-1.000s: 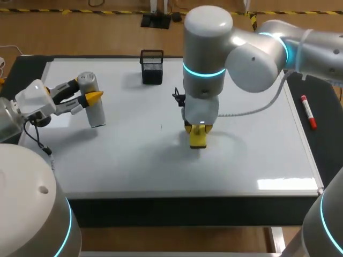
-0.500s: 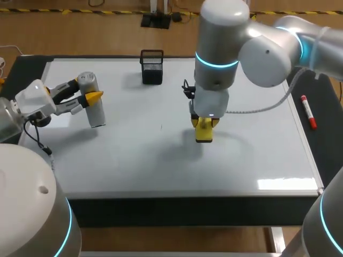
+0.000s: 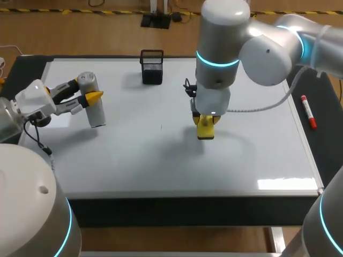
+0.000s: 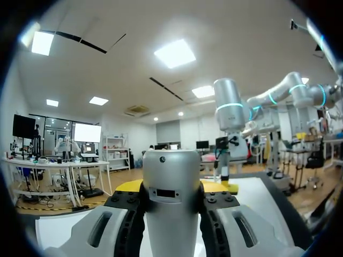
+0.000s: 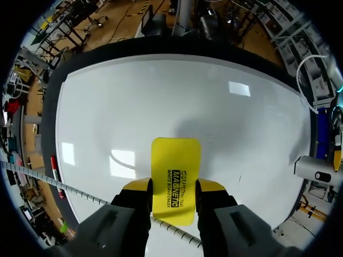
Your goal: Pick up the inspection probe, press it on each red-marked spot on the whiteboard one by one, put down the probe, pick up the eraser, and wipe off all the red marks.
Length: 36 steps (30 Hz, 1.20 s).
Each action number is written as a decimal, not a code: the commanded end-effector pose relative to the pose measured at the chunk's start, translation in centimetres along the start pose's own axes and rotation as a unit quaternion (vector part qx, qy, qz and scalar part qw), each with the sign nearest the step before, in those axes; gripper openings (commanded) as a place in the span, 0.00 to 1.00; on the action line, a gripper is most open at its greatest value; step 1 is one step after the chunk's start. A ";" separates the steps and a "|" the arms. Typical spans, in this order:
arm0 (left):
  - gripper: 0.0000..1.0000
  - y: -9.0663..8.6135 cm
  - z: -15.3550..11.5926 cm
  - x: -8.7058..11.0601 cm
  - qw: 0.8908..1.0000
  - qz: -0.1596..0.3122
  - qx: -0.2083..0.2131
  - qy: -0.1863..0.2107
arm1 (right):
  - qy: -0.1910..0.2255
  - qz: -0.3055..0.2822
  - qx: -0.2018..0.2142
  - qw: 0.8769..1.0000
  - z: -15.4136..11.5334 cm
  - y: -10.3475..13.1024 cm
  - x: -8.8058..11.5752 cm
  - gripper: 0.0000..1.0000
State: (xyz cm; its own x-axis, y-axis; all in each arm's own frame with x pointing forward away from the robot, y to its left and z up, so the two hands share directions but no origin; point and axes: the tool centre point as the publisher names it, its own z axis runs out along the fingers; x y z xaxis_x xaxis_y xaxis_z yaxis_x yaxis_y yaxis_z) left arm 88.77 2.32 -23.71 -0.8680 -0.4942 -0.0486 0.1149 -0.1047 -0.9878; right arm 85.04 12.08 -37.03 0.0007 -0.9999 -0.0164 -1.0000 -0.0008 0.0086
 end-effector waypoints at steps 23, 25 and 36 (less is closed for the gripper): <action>0.00 -0.1 0.0 0.0 1.000 0.001 0.000 -0.001 | 0.018 -0.006 -0.016 1.000 1.7 -13.0 0.8 0.00; 0.00 -0.1 0.0 0.0 1.000 0.001 0.000 -0.001 | 0.015 -0.004 -0.020 1.000 1.8 -13.8 0.8 0.00; 0.00 -0.1 0.0 0.0 1.000 0.001 0.000 -0.001 | 0.017 -0.001 -0.032 0.999 2.3 -17.1 1.0 0.00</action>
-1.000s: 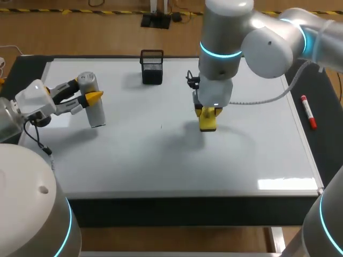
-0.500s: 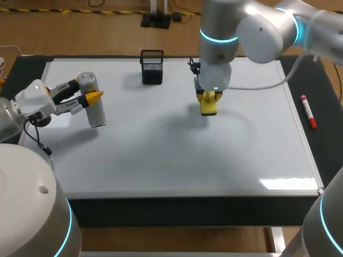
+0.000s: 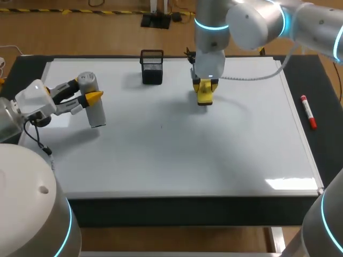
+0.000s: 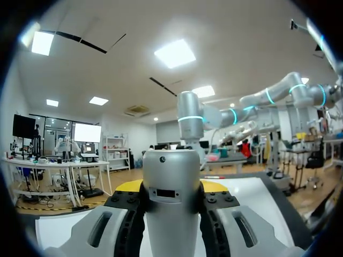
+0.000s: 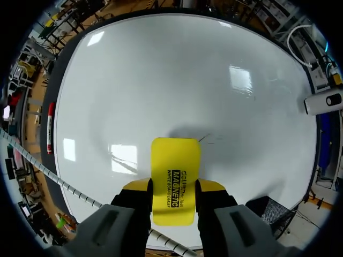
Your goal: Pick up the inspection probe, press it on each red-marked spot on the whiteboard one by one, put down the probe, pick up the eraser, and wipe off all the red marks.
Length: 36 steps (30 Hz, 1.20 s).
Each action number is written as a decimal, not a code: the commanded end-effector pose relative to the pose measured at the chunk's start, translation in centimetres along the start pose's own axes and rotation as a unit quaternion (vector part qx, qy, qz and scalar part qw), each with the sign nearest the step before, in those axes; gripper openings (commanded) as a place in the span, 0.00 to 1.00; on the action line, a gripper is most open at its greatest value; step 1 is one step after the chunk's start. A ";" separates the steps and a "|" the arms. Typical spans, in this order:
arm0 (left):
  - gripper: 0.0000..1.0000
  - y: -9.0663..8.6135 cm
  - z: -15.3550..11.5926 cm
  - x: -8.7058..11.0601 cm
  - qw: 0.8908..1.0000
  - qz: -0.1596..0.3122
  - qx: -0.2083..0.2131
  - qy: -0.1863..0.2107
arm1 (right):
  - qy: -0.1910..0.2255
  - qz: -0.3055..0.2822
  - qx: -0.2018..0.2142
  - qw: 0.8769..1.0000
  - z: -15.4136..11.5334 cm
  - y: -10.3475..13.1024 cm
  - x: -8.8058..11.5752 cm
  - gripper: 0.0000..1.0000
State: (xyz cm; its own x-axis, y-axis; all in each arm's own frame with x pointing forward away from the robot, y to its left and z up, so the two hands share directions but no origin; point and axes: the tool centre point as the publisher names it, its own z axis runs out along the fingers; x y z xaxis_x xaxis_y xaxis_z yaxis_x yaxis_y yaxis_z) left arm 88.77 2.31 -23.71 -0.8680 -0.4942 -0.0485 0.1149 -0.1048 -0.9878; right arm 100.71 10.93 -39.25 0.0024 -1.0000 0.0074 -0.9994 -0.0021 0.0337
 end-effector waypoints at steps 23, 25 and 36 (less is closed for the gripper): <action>0.00 -0.1 0.0 0.0 1.000 0.001 0.000 -0.001 | 0.004 0.009 -0.032 0.999 1.7 -3.4 0.3 0.00; 0.00 -0.1 0.0 0.0 1.000 0.001 0.000 -0.001 | 0.000 0.010 -0.033 0.999 1.9 -3.6 0.3 0.00; 0.00 -0.1 0.0 0.0 1.000 0.001 0.000 -0.001 | 0.004 0.015 -0.032 0.999 2.4 -4.0 0.2 0.00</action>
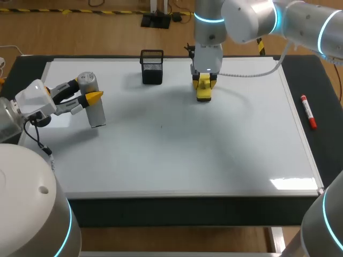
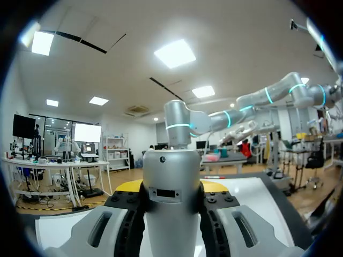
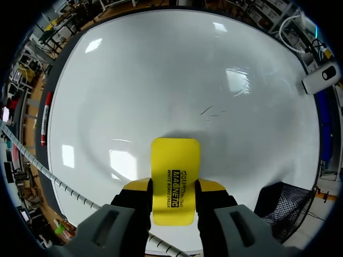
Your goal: Pick up the inspection probe, press it on each red-marked spot on the whiteboard one by one, put down the probe, pick up the eraser, and wipe off all the red marks.
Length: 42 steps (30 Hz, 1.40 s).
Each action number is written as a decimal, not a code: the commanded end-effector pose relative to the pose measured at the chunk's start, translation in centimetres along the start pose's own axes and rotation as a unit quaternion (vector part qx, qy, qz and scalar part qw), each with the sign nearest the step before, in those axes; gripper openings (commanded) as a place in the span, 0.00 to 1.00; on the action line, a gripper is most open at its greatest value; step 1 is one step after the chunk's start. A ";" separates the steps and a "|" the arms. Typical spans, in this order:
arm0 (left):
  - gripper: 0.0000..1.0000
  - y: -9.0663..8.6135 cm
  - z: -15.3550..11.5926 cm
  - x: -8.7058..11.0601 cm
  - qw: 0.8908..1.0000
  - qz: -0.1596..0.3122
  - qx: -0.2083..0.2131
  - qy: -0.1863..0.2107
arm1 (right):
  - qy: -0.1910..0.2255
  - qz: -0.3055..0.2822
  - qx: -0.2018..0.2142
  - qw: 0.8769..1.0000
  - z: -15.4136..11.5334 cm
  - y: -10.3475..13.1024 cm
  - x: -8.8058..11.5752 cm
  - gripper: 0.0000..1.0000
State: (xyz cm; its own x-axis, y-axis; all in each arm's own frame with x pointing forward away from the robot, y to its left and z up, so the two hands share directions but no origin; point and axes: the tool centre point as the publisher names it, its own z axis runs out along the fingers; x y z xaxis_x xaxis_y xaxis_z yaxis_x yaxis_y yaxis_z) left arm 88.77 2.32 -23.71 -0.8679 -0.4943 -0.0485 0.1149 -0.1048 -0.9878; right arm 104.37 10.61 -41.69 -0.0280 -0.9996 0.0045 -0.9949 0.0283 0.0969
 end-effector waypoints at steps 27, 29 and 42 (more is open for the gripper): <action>0.00 -0.1 0.0 0.1 1.000 0.001 0.000 0.000 | -0.114 0.176 -0.025 0.977 -3.5 0.5 4.3 1.00; 0.00 -0.1 0.0 0.1 1.000 0.001 0.000 0.000 | -0.121 0.202 -0.037 0.971 -3.9 0.4 4.7 1.00; 0.00 -0.1 0.0 0.1 1.000 0.001 0.000 0.000 | -0.203 0.345 -0.077 0.913 -7.6 0.1 7.7 1.00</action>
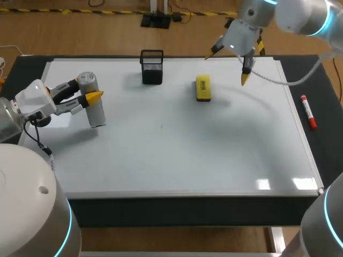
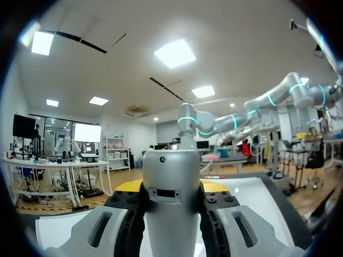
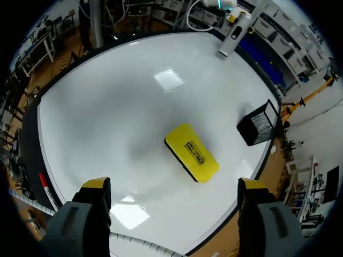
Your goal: Pick up the inspection probe, press it on each red-marked spot on the whiteboard one by one, put down the probe, pick up the eraser, and wipe off all the red marks.
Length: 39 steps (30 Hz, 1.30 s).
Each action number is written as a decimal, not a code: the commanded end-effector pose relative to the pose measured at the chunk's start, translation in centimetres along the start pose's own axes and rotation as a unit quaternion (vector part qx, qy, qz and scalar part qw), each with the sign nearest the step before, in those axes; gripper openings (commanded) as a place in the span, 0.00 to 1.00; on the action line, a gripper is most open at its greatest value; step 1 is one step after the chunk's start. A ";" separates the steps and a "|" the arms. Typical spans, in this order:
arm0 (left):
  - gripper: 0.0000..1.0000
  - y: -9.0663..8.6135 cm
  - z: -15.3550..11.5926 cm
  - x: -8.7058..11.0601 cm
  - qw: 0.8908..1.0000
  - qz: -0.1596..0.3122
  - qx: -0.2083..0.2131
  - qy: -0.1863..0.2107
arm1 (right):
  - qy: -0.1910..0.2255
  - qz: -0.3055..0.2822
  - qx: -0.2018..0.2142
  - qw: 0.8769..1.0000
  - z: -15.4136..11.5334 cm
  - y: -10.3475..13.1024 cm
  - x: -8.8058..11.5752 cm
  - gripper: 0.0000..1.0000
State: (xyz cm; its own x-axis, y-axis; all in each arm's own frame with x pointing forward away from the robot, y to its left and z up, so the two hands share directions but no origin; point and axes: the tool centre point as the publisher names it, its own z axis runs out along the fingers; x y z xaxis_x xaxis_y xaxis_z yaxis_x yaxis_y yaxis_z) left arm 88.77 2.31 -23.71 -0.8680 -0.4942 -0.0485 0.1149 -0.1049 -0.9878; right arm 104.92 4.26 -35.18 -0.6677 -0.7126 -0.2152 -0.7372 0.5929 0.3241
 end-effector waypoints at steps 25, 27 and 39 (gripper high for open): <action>0.00 -0.1 0.0 0.0 1.000 0.001 0.000 0.000 | -0.173 0.272 -0.043 0.946 -10.6 -3.2 3.4 1.00; 0.00 -0.1 0.0 0.0 1.000 0.001 0.000 0.000 | -0.184 0.273 -0.045 0.943 -11.1 -3.2 3.4 1.00; 0.00 -0.1 0.0 0.0 1.000 0.001 0.000 0.000 | -0.219 0.278 -0.047 0.934 -12.5 -2.8 3.3 1.00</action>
State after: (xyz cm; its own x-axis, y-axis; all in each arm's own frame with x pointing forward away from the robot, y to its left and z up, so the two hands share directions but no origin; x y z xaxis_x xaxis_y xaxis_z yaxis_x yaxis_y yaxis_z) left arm 88.77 2.32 -23.71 -0.8679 -0.4943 -0.0485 0.1149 -0.1048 -0.9878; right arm 106.61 -4.34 -25.32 -0.9405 -0.0750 -0.3313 -0.2649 0.7724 0.5773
